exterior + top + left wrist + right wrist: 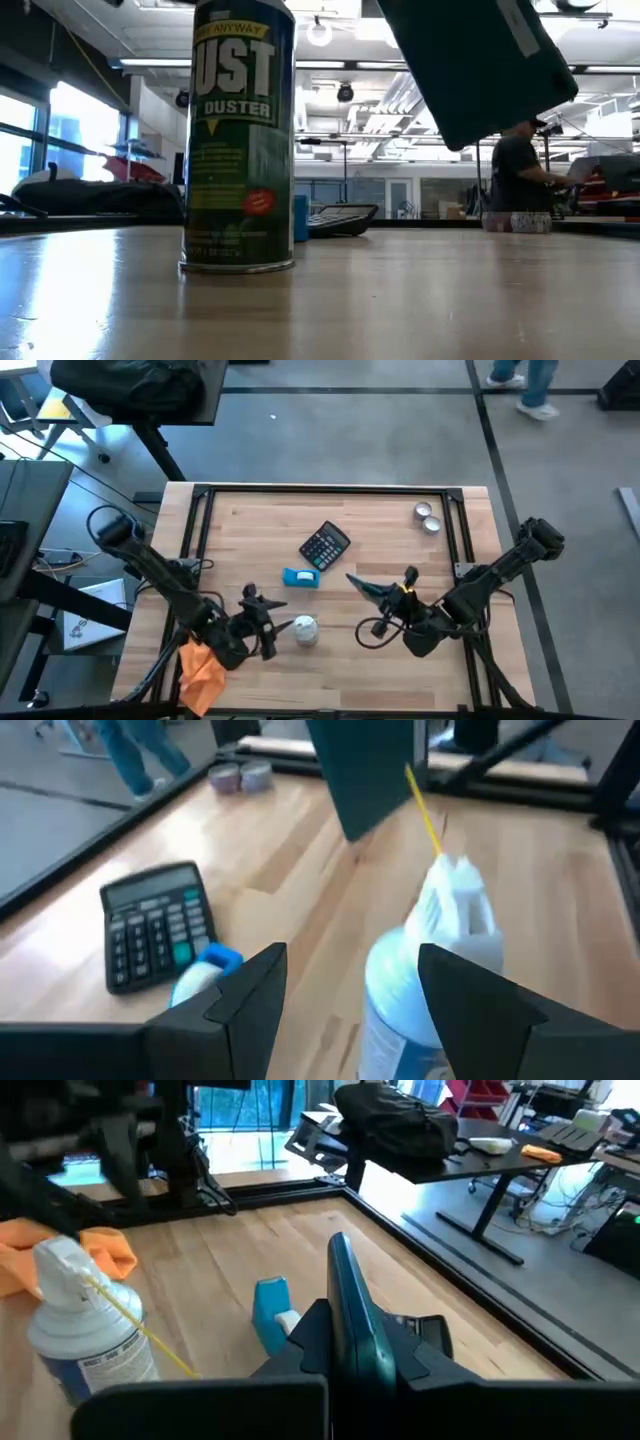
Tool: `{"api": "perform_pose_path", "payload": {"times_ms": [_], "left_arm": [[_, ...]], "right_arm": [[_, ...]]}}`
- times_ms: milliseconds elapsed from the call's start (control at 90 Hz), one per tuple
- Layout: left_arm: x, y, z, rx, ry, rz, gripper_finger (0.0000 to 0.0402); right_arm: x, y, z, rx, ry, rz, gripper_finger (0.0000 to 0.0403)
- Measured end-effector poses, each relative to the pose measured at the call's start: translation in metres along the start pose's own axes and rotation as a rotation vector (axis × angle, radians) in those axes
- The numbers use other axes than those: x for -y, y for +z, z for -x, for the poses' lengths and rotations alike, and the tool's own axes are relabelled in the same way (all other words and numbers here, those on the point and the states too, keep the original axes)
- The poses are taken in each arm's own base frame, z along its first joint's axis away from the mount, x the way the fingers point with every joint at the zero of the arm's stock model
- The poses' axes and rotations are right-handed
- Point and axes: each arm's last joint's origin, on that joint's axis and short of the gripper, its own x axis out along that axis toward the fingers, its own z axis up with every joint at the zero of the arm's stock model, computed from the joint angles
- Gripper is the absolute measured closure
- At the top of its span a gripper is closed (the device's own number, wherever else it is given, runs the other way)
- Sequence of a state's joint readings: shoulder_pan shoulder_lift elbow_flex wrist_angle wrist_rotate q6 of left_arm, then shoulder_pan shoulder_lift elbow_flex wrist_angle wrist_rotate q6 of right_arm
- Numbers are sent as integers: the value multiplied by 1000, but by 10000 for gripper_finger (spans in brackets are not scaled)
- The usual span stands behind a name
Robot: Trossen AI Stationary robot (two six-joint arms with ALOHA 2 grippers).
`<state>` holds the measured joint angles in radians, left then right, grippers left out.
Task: Apply microfiber cloth
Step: Spray the cellphone using the white spray bottle
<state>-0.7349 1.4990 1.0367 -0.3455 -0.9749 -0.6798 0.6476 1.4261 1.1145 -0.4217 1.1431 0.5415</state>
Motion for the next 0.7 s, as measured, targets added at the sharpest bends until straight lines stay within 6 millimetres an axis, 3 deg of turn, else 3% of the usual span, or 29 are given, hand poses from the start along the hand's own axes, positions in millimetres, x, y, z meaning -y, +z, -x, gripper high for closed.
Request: {"api": "perform_pose_path", "payload": {"times_ms": [200, 378, 700], "left_arm": [[19, -11, -14, -9, -68, -20, 192], [24, -11, -15, -20, -127, -21, 192], [29, -6, 23, 51, -173, 24, 190]], "right_arm": [[0, 0, 0, 0, 0, 0, 403], [0, 0, 0, 0, 0, 2, 402], [-1, -1, 0, -26, 37, 31, 402]]}}
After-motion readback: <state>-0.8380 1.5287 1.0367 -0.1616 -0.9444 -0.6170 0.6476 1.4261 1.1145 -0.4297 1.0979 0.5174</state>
